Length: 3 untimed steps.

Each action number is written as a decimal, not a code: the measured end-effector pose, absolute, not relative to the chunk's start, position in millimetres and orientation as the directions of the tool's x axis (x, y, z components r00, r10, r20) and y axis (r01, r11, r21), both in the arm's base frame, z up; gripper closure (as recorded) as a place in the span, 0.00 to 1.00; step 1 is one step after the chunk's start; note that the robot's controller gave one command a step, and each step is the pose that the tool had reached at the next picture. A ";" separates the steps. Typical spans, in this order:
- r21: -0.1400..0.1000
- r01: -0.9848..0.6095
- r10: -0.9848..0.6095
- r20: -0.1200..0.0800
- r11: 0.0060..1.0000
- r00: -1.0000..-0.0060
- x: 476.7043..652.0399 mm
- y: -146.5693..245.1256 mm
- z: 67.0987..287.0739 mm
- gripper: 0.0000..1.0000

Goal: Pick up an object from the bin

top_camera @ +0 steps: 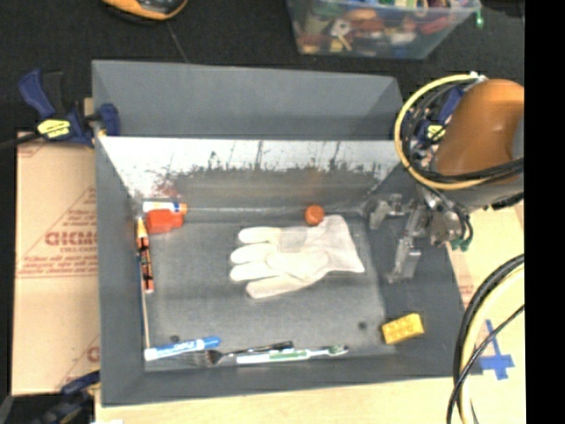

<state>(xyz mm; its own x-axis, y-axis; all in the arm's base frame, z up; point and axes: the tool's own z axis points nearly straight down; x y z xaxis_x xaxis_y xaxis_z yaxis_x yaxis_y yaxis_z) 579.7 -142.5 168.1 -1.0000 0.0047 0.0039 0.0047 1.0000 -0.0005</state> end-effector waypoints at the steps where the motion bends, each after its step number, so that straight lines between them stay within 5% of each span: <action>1: -0.002 0.000 0.000 -0.004 1.000 -1.000 581.8 -141.7 172.9 0.00; 2: -0.002 -0.069 -0.069 -0.006 0.998 -0.998 606.3 -72.6 70.7 0.00; 3: -0.011 -0.126 -0.126 -0.022 0.992 -0.992 598.6 -54.9 127.0 0.00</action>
Offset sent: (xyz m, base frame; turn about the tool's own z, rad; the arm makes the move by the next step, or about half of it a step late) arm 0.0254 0.0703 -0.0981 -0.0723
